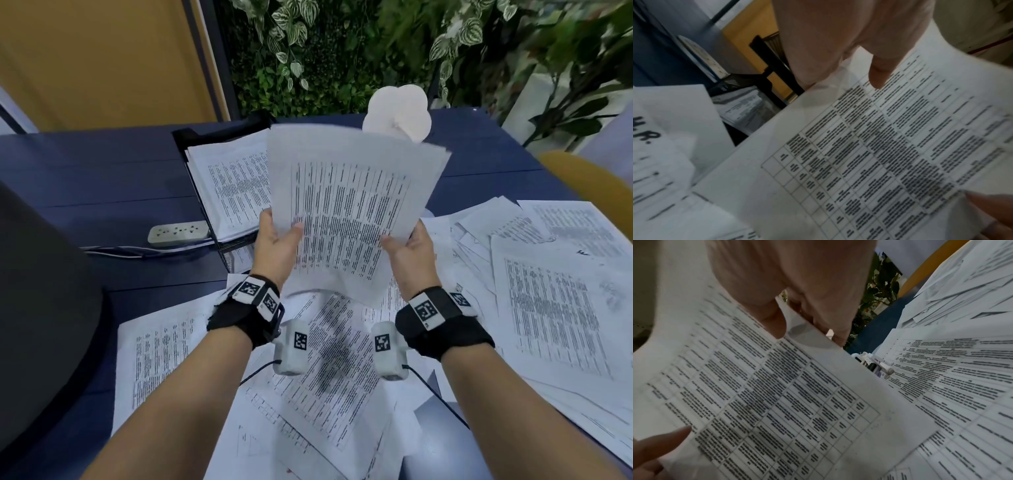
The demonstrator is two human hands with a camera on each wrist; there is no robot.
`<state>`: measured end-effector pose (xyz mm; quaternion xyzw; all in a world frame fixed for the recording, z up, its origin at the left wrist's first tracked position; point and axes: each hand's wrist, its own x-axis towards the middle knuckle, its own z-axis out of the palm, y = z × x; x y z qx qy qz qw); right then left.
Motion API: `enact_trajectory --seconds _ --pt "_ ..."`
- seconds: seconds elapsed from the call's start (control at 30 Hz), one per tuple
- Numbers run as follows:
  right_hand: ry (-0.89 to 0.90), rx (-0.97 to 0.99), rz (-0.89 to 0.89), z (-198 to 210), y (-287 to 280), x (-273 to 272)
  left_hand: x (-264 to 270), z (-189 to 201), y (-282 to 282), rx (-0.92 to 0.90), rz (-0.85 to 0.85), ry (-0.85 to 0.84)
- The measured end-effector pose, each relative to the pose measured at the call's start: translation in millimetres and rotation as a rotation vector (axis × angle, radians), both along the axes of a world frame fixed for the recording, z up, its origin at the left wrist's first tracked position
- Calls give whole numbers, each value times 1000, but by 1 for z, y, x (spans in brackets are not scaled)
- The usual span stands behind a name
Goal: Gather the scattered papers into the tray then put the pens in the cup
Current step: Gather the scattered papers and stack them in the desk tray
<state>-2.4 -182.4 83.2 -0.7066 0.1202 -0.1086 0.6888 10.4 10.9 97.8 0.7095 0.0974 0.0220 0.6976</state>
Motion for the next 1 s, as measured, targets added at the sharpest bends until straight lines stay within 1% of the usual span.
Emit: enact_trajectory --seconds 0.07,0.13,0.23,0.33,0.4,0.47,0.53,0.67,0.73,0.8,0.87,1.0 --pt "12 -25 -14 -3 1 1 1 -3 6 -19 37 37" --pt "33 -45 0 -7 1 0 0 -7 8 -21 14 88" --pt "1 -56 43 -3 3 -4 -1 -11 7 46 -9 60" --pt "2 -42 18 -2 3 -2 1 -9 7 0 19 32" --pt "48 -59 26 -5 2 -1 0 -12 10 42 14 37" --pt "87 -70 73 -11 1 -2 -2 -15 11 72 -33 40" --pt "133 -81 111 -18 0 -3 -3 -17 13 76 -36 35" --pt "284 -147 173 -31 -4 0 7 -12 25 28 56 41" --pt "383 -135 230 -34 -4 1 12 -5 32 -17 92 59" --pt "454 -92 295 -33 -2 1 19 -1 40 -21 133 91" --pt "442 -67 315 -31 3 6 26 -2 50 -9 151 68" --pt "329 -145 286 -28 17 27 28 0 64 75 215 -61"
